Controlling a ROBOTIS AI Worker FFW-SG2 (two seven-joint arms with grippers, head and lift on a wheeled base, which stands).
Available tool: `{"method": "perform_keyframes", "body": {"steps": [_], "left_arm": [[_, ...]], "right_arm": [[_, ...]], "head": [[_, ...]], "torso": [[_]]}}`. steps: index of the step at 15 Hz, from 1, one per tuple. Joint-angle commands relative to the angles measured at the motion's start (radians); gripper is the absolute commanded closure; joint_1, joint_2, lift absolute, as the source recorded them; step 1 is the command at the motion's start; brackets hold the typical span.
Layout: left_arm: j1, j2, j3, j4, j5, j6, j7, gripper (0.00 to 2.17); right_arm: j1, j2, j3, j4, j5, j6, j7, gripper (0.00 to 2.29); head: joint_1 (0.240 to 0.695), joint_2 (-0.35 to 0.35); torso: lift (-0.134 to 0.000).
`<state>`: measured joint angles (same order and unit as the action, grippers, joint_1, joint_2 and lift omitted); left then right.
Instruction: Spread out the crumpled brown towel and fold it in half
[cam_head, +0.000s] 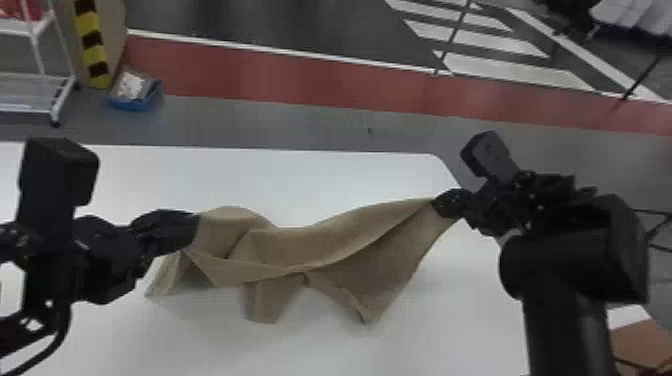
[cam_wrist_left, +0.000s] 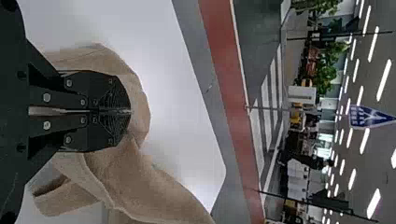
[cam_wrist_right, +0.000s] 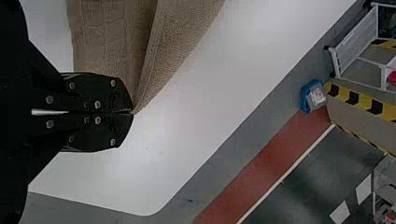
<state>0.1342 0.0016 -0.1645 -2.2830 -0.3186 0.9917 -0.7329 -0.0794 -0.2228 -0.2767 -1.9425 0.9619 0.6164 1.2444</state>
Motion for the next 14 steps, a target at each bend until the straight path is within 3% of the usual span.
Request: {"method": "perform_keyframes", "body": {"steps": [1,4,7,10,14], "left_arm": [[-0.004,-0.004,0.003,0.056,0.015,0.002,0.026,0.0],[0.038,-0.004,0.091,0.059,0.018,0.002,0.01,0.03],[0.096,-0.004,0.157,0.057,0.041,-0.008,-0.02,0.02],[0.157,-0.004,0.128,0.066,0.052,-0.093,-0.085,0.03],[0.168,-0.004,0.082,0.145,0.05,-0.342,-0.085,0.04]], "right_arm": [[0.017,-0.006,-0.055,0.0,-0.005,0.006,0.001,1.65],[0.02,-0.03,-0.114,0.037,-0.015,0.006,0.0,1.65],[0.02,-0.04,-0.124,0.103,0.021,0.021,-0.014,1.65],[0.047,-0.038,-0.124,0.158,0.044,0.012,-0.033,1.65],[0.059,-0.026,-0.124,0.185,0.032,0.006,-0.054,1.65]], "head": [[0.695,-0.35],[0.695,-0.35],[0.695,-0.35],[0.695,-0.35],[0.695,-0.35]], "torso": [[-0.125],[-0.125],[-0.125],[-0.125],[-0.125]]}}
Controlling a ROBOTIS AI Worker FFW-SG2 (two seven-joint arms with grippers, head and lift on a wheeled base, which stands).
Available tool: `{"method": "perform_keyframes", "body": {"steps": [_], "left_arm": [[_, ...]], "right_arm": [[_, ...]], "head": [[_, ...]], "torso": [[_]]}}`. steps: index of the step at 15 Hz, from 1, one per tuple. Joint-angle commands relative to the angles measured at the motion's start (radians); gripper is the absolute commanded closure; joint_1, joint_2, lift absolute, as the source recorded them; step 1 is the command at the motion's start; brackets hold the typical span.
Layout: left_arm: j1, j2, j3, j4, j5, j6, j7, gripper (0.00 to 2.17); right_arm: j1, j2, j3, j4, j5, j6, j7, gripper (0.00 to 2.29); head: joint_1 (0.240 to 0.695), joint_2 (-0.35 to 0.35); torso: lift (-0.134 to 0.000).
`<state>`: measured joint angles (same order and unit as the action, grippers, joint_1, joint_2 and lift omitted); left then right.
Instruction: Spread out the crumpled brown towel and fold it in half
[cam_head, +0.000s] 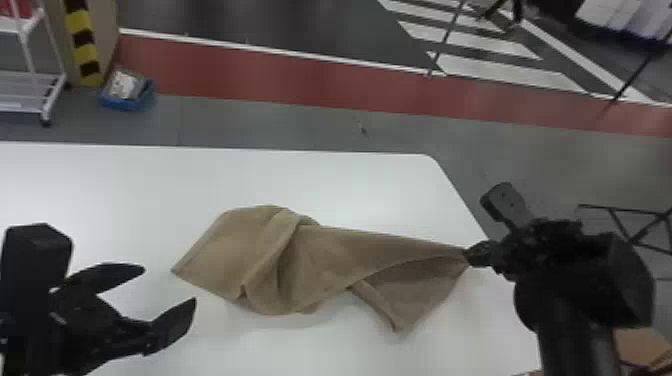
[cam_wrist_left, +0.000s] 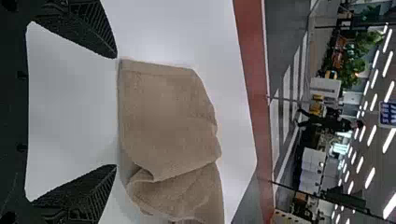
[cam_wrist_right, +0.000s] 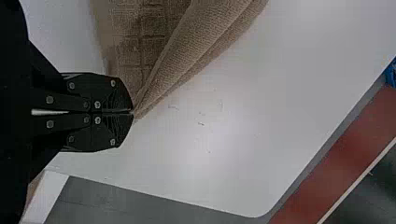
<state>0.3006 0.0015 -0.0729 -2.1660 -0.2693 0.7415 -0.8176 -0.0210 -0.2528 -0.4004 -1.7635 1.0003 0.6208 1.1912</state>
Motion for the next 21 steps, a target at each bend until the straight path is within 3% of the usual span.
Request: {"method": "perform_keyframes", "body": {"steps": [1,4,6,9,12,13,15,17,19,21], "left_arm": [[0.002,-0.004,-0.014,0.035,-0.002,-0.129,0.006,0.08],[-0.037,-0.004,-0.044,0.083,-0.036,-0.162,0.003,0.16],[-0.066,-0.004,-0.067,0.153,-0.146,-0.261,0.002,0.21],[-0.178,-0.004,-0.054,0.238,-0.211,-0.294,-0.009,0.21],[-0.238,-0.004,-0.022,0.299,-0.343,-0.478,-0.144,0.27],[-0.248,0.006,-0.016,0.302,-0.361,-0.503,-0.21,0.27],[-0.253,0.061,-0.034,0.279,-0.381,-0.503,-0.35,0.27],[-0.265,0.087,-0.079,0.256,-0.442,-0.509,-0.448,0.27],[-0.308,0.126,-0.148,0.276,-0.478,-0.509,-0.443,0.27],[-0.333,0.127,-0.177,0.319,-0.505,-0.552,-0.4,0.27]], "right_arm": [[0.001,0.01,0.0,0.006,-0.006,0.014,0.001,1.65],[-0.008,0.026,-0.003,0.006,-0.005,0.072,0.005,1.65],[-0.008,0.029,-0.006,0.004,-0.005,0.087,0.008,1.65],[-0.01,0.033,-0.005,0.002,-0.005,0.099,0.01,1.65],[-0.01,0.033,-0.012,0.001,-0.009,0.099,0.01,1.65],[-0.01,0.033,-0.021,0.001,-0.011,0.099,0.01,1.65],[-0.01,0.026,-0.026,0.002,-0.011,0.096,0.01,1.65],[-0.01,0.026,-0.024,0.002,-0.012,0.093,0.008,1.65],[-0.008,0.033,-0.018,0.001,-0.012,0.096,0.008,1.65],[-0.002,0.035,-0.014,-0.013,-0.012,0.106,0.01,1.65]], "head": [[0.695,-0.35],[0.695,-0.35],[0.695,-0.35],[0.695,-0.35],[0.695,-0.35],[0.695,-0.35],[0.695,-0.35],[0.695,-0.35],[0.695,-0.35],[0.695,-0.35]], "torso": [[-0.125],[-0.125],[-0.125],[-0.125],[-0.125],[-0.125],[-0.125],[-0.125],[-0.125],[-0.125]]}}
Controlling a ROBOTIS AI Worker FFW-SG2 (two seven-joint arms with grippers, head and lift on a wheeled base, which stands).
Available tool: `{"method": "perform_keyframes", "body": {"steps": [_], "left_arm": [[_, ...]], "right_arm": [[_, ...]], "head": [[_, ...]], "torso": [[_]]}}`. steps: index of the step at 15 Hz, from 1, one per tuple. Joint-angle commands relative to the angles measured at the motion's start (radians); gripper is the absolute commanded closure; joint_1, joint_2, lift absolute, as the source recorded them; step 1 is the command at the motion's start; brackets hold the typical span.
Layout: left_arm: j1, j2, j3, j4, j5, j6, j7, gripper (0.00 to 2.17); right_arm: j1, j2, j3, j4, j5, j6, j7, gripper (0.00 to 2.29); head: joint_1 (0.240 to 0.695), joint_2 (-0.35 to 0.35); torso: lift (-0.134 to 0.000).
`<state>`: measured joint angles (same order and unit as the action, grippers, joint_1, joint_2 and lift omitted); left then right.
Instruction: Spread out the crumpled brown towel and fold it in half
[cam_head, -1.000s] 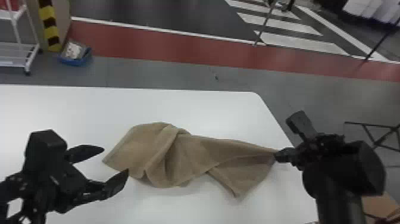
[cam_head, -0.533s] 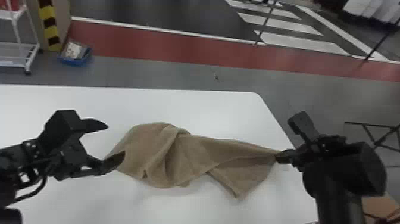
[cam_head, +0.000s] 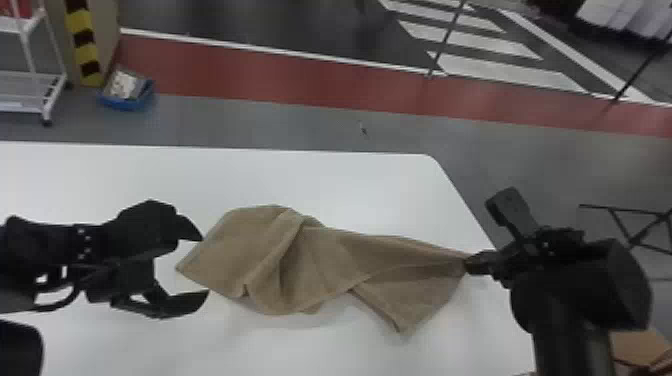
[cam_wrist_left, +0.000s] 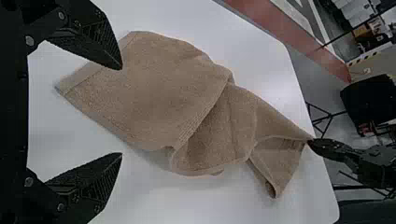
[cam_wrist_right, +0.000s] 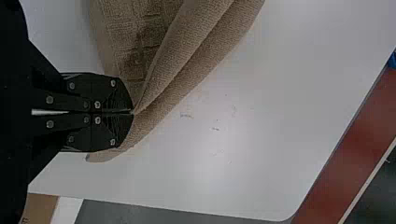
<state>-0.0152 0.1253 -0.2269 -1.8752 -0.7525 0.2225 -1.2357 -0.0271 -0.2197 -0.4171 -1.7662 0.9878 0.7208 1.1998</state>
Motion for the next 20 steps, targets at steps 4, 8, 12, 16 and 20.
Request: {"method": "perform_keyframes", "body": {"steps": [4,8,12,16,20], "left_arm": [[-0.052,0.0,-0.081,0.102,-0.122,-0.116,0.087,0.27],[-0.132,0.004,-0.1,0.206,-0.151,-0.156,0.041,0.34],[-0.173,0.025,-0.127,0.257,-0.209,-0.195,0.022,0.36],[-0.204,0.048,-0.127,0.286,-0.228,-0.199,-0.007,0.45],[-0.216,0.046,-0.135,0.311,-0.243,-0.205,-0.011,0.57]], "right_arm": [[0.018,0.003,0.006,-0.035,0.0,0.018,0.003,1.65],[0.039,0.006,0.006,-0.07,0.0,0.036,0.006,1.65],[0.05,0.022,0.0,-0.095,0.0,0.046,0.006,1.65],[0.053,0.031,0.009,-0.101,0.002,0.085,0.007,1.65],[0.052,0.033,0.012,-0.102,0.005,0.085,0.007,1.65]], "head": [[0.695,-0.35],[0.695,-0.35],[0.695,-0.35],[0.695,-0.35],[0.695,-0.35]], "torso": [[-0.125],[-0.125],[-0.125],[-0.125],[-0.125]]}}
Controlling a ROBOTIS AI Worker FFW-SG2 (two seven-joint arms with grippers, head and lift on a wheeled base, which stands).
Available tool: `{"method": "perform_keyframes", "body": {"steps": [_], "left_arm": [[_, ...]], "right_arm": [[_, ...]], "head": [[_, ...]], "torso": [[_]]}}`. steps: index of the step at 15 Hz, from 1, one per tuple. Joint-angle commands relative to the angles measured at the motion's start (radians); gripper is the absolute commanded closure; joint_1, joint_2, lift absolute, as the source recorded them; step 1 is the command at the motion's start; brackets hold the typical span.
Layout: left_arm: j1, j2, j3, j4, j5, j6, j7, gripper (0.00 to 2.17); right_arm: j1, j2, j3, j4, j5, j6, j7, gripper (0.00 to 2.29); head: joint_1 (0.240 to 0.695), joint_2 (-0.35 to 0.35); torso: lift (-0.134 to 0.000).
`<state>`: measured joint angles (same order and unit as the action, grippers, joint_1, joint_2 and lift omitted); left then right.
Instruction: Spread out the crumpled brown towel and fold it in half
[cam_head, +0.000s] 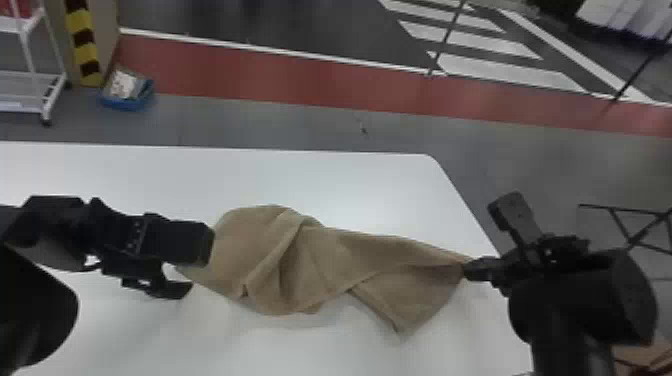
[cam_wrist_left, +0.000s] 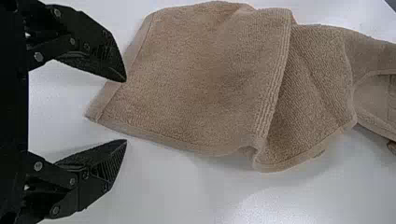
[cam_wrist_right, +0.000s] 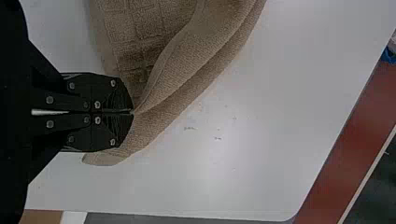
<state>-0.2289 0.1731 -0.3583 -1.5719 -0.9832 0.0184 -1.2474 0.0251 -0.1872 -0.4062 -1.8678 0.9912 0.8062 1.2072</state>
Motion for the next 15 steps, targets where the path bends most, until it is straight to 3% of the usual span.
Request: {"method": "perform_keyframes", "body": {"steps": [1,6,9,12,13,14,15], "left_arm": [[-0.004,-0.001,-0.011,0.01,-0.023,-0.013,0.0,0.61],[-0.013,-0.012,-0.025,0.021,-0.023,-0.022,-0.001,0.61],[-0.02,-0.02,-0.028,0.036,-0.037,-0.016,0.016,0.73],[-0.013,-0.02,-0.027,0.038,-0.034,-0.007,0.075,1.43],[-0.006,-0.02,-0.03,0.036,-0.041,0.024,0.117,1.78],[0.005,-0.02,-0.033,0.032,-0.043,0.064,0.178,1.98],[0.007,-0.02,-0.033,0.032,-0.043,0.067,0.19,1.99]], "right_arm": [[-0.001,0.0,0.001,-0.001,0.001,0.003,0.0,1.65],[-0.01,0.008,0.003,0.001,0.003,0.0,-0.002,1.65],[-0.01,0.008,0.0,0.001,0.001,0.0,-0.003,1.65],[-0.01,0.008,0.001,0.001,0.001,0.0,-0.003,1.65],[-0.01,0.009,0.001,0.001,0.001,0.0,-0.003,1.65],[-0.011,0.012,0.001,0.001,0.001,0.0,-0.003,1.65],[-0.011,0.014,0.003,-0.001,0.001,0.0,-0.003,1.65]], "head": [[0.695,-0.35],[0.695,-0.35],[0.695,-0.35],[0.695,-0.35],[0.695,-0.35],[0.695,-0.35],[0.695,-0.35]], "torso": [[-0.125],[-0.125],[-0.125],[-0.125],[-0.125],[-0.125],[-0.125]]}}
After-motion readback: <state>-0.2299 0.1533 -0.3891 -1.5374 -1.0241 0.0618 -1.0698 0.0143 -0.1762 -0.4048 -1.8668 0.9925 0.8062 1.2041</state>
